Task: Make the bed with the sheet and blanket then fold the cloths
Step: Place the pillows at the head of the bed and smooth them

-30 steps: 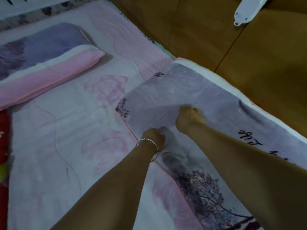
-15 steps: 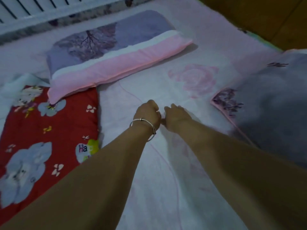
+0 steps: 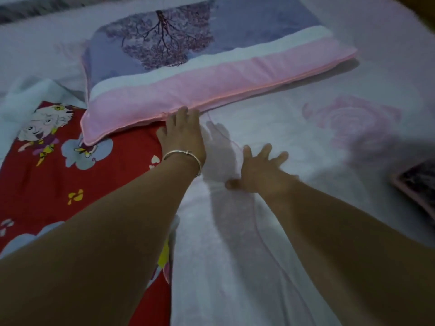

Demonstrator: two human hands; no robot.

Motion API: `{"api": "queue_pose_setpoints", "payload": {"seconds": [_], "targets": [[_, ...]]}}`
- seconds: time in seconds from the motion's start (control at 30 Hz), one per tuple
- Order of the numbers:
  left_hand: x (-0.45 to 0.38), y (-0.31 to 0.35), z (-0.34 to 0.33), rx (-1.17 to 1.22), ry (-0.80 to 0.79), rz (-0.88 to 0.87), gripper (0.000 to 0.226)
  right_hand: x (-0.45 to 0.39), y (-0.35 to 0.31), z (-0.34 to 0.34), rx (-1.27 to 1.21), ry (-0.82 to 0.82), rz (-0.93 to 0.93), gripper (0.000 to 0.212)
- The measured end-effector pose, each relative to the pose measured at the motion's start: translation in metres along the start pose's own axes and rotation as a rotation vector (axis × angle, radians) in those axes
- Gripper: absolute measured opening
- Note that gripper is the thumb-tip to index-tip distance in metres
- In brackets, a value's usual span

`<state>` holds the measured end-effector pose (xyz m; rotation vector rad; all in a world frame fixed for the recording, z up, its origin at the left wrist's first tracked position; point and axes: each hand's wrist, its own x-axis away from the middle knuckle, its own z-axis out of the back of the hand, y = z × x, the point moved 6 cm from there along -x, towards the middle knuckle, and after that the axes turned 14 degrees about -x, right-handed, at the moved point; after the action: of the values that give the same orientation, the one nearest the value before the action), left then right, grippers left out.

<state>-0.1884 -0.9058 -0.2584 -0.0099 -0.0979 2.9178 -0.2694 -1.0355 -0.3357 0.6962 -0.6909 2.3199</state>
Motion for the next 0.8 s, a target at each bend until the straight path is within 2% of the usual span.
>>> {"api": "queue_pose_setpoints", "payload": {"seconds": [0.1,0.27,0.33,0.4,0.43,0.57,0.67,0.8], "targets": [[-0.033,-0.014,0.001,-0.125,0.015,0.001,0.074,-0.010,-0.007,0.001,0.056,-0.059,-0.021,0.129],[-0.079,-0.028,-0.006,-0.376,-0.095,0.019,0.069,-0.008,-0.014,0.008,0.040,-0.138,-0.095,0.125],[-0.092,-0.035,-0.009,-0.447,-0.151,0.036,0.070,-0.017,-0.013,0.007,0.012,-0.116,-0.115,0.110],[-0.104,-0.038,-0.002,-0.499,-0.129,0.032,0.074,-0.031,-0.014,0.002,-0.048,-0.085,-0.123,0.085],[-0.110,-0.037,0.005,-0.517,-0.121,0.008,0.073,-0.034,-0.014,-0.001,-0.075,-0.081,-0.134,0.079],[-0.121,-0.006,0.041,-0.593,-0.076,-0.103,0.050,-0.038,-0.014,-0.008,0.030,-0.070,-0.165,0.081],[-0.105,0.039,0.057,-0.624,-0.118,-0.208,0.047,-0.037,-0.013,-0.005,0.036,-0.032,-0.140,0.079],[-0.059,0.111,0.065,-0.547,-0.238,-0.322,0.046,-0.019,-0.003,0.018,-0.124,-0.138,0.165,0.059]]}}
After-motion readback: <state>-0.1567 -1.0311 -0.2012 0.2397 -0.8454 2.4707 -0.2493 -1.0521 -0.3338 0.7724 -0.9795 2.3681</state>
